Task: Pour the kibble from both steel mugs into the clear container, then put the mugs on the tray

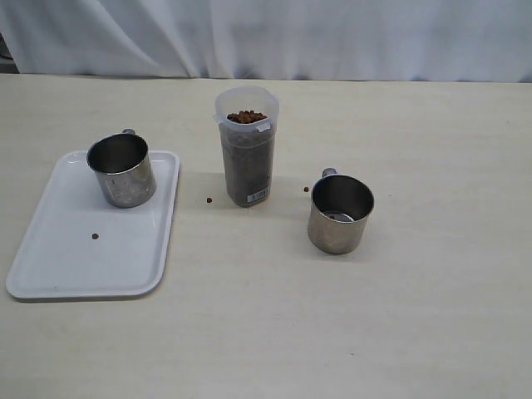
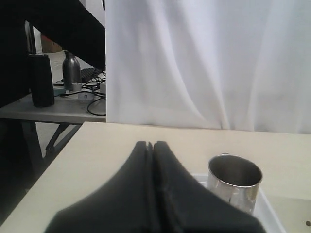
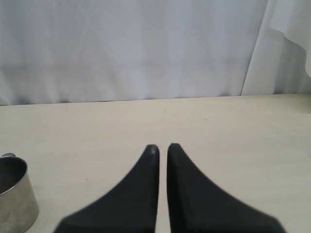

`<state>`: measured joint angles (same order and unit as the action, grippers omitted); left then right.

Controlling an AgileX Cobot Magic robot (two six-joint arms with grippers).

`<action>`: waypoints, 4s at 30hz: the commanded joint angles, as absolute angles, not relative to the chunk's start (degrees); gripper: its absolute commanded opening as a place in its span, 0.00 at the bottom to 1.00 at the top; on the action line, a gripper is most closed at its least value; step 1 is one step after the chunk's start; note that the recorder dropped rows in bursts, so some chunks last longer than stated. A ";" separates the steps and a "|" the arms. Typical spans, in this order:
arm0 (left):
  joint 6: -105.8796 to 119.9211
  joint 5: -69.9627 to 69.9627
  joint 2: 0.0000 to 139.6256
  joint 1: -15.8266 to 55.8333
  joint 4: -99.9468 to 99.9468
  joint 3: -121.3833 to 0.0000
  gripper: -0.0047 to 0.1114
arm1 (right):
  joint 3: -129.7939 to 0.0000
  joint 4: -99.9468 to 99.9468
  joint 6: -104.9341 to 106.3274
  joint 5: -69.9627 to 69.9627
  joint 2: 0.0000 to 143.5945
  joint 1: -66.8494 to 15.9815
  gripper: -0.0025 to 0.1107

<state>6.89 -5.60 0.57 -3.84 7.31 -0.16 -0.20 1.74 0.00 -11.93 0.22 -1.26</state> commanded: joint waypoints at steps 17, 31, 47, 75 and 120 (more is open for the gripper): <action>7.24 -7.37 0.00 -1.00 7.59 0.00 0.04 | 0.00 1.92 0.00 -12.07 0.00 -0.86 0.06; 0.00 -7.37 0.00 -1.00 2.14 0.00 0.04 | 0.00 1.92 0.00 -12.07 0.00 -0.86 0.06; 2.89 -8.95 0.00 -1.00 2.02 0.00 0.04 | 0.00 1.92 0.00 -12.07 0.00 -0.86 0.06; 2.89 -9.69 0.00 -1.00 2.02 0.00 0.04 | 0.00 16.96 -15.92 19.06 16.28 -11.86 0.06; 2.89 -9.80 0.00 -1.00 2.00 0.00 0.04 | -28.50 54.80 -11.33 53.49 104.43 -19.50 0.06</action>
<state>2.85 -9.99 0.23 -1.31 2.05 -0.16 -29.69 52.25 -10.70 48.53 106.28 -19.38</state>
